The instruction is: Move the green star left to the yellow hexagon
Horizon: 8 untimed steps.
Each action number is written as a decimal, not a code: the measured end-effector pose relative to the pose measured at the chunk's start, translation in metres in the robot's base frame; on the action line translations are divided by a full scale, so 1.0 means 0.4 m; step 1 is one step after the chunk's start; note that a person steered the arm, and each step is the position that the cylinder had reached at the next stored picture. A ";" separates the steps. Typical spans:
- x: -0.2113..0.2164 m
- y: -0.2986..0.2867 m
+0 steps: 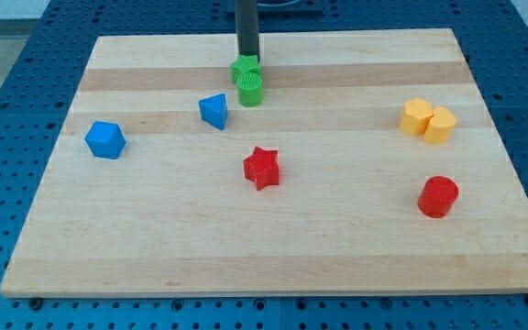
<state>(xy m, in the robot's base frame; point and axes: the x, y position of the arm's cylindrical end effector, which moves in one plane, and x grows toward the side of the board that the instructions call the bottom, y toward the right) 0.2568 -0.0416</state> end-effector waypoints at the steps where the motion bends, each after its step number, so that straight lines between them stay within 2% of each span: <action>1: -0.039 -0.002; 3: -0.043 -0.115; 4: 0.044 -0.129; 5: 0.044 -0.117; 6: 0.058 0.017; 8: 0.198 0.212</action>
<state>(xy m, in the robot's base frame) 0.3358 0.0432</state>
